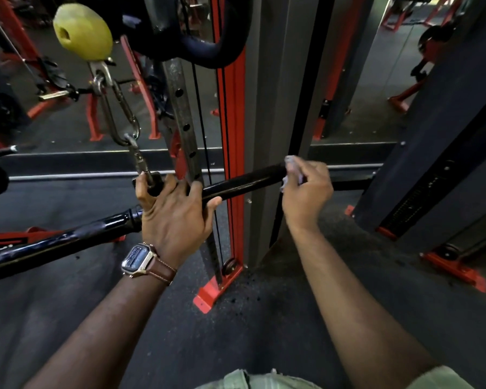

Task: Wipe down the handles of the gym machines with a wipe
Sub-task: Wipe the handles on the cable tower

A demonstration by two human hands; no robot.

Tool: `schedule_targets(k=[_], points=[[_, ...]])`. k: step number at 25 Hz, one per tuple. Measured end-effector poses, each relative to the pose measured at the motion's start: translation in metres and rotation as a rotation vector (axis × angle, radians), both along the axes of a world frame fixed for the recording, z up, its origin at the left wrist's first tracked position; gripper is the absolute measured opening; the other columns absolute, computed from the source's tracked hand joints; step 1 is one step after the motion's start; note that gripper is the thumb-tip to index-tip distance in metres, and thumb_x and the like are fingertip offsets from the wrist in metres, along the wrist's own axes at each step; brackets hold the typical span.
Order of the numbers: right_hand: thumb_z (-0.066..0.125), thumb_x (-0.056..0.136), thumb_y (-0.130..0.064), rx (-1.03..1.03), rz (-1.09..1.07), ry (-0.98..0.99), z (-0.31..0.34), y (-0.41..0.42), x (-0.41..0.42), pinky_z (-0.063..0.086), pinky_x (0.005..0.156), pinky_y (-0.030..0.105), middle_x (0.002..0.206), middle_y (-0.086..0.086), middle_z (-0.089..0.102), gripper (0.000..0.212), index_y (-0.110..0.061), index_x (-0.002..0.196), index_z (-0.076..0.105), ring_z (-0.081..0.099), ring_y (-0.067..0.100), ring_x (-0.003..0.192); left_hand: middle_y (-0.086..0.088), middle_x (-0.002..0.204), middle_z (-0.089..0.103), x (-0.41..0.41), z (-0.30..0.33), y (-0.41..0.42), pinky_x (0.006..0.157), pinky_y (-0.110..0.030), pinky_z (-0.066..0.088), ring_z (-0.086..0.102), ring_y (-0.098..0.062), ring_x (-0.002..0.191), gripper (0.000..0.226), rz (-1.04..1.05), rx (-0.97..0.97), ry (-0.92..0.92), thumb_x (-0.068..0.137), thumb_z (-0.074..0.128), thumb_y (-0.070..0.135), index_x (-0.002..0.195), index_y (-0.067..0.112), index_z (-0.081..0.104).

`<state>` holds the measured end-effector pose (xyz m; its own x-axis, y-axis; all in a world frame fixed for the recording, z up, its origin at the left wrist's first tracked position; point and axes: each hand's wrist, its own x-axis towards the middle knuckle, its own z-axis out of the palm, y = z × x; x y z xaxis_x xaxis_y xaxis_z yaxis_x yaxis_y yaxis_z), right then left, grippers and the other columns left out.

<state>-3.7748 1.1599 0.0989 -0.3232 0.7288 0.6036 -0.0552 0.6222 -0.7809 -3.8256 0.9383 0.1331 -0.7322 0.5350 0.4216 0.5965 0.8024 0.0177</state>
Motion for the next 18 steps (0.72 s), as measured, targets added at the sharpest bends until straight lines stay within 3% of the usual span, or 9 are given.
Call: schedule_targets(k=[3, 6, 10, 13, 16, 18], points=[[0.068, 0.09, -0.009, 0.275, 0.153, -0.163, 0.003, -0.011, -0.001, 0.05, 0.071, 0.021, 0.091, 0.005, 0.062, 0.015, -0.008, 0.101, 0.077, 0.061, 0.017, 0.079, -0.011, 0.096, 0.06, -0.006, -0.005, 0.0, 0.102, -0.061, 0.04, 0.049, -0.032, 0.105, 0.042, 0.001, -0.012, 0.02, 0.101, 0.039, 0.049, 0.1, 0.011, 0.056], [0.07, 0.086, -0.008, 0.162, 0.036, -0.223, 0.023, 0.028, -0.006, 0.041, 0.079, 0.007, 0.089, 0.002, 0.071, 0.012, -0.012, 0.093, 0.079, 0.065, 0.016, 0.084, -0.019, 0.108, 0.058, -0.008, -0.014, 0.002, 0.099, -0.057, 0.042, 0.048, -0.037, 0.107, 0.034, -0.04, -0.024, 0.102, 0.097, 0.058, 0.031, 0.112, 0.001, 0.058], [0.065, 0.091, -0.017, 0.194, 0.128, -0.502, 0.026, 0.04, -0.01, 0.049, 0.077, 0.024, 0.086, -0.006, 0.074, 0.012, -0.023, 0.09, 0.076, 0.066, 0.016, 0.086, -0.018, 0.109, 0.057, -0.013, -0.026, -0.005, 0.098, -0.055, 0.043, 0.049, -0.037, 0.106, 0.036, -0.046, 0.006, 0.182, 0.097, 0.059, 0.028, 0.119, 0.0, 0.056], [0.067, 0.089, -0.017, 0.135, 0.175, -0.637, 0.024, 0.038, -0.01, 0.049, 0.068, 0.022, 0.081, -0.007, 0.071, 0.011, -0.024, 0.083, 0.073, 0.063, 0.011, 0.078, -0.014, 0.111, 0.054, -0.014, -0.034, -0.006, 0.102, -0.057, 0.036, 0.047, -0.035, 0.112, 0.036, -0.012, -0.038, 0.2, 0.1, 0.049, 0.035, 0.12, 0.005, 0.051], [0.066, 0.084, -0.01, 0.31, 0.335, -0.703, 0.021, -0.001, -0.016, 0.051, 0.079, 0.032, 0.08, -0.007, 0.072, 0.016, -0.024, 0.082, 0.073, 0.061, 0.019, 0.084, -0.016, 0.099, 0.057, -0.015, -0.035, -0.001, 0.095, -0.053, 0.041, 0.048, -0.035, 0.1, 0.035, -0.031, -0.05, 0.202, 0.097, 0.058, 0.037, 0.108, 0.005, 0.048], [0.066, 0.09, -0.012, 0.353, 0.523, -0.713, 0.027, -0.024, -0.013, 0.047, 0.085, 0.03, 0.087, -0.007, 0.074, 0.015, -0.024, 0.088, 0.076, 0.06, 0.016, 0.089, -0.017, 0.092, 0.057, -0.016, -0.035, -0.001, 0.087, -0.05, 0.045, 0.049, -0.036, 0.093, 0.032, -0.042, -0.061, 0.198, 0.096, 0.062, 0.031, 0.106, 0.004, 0.049]])
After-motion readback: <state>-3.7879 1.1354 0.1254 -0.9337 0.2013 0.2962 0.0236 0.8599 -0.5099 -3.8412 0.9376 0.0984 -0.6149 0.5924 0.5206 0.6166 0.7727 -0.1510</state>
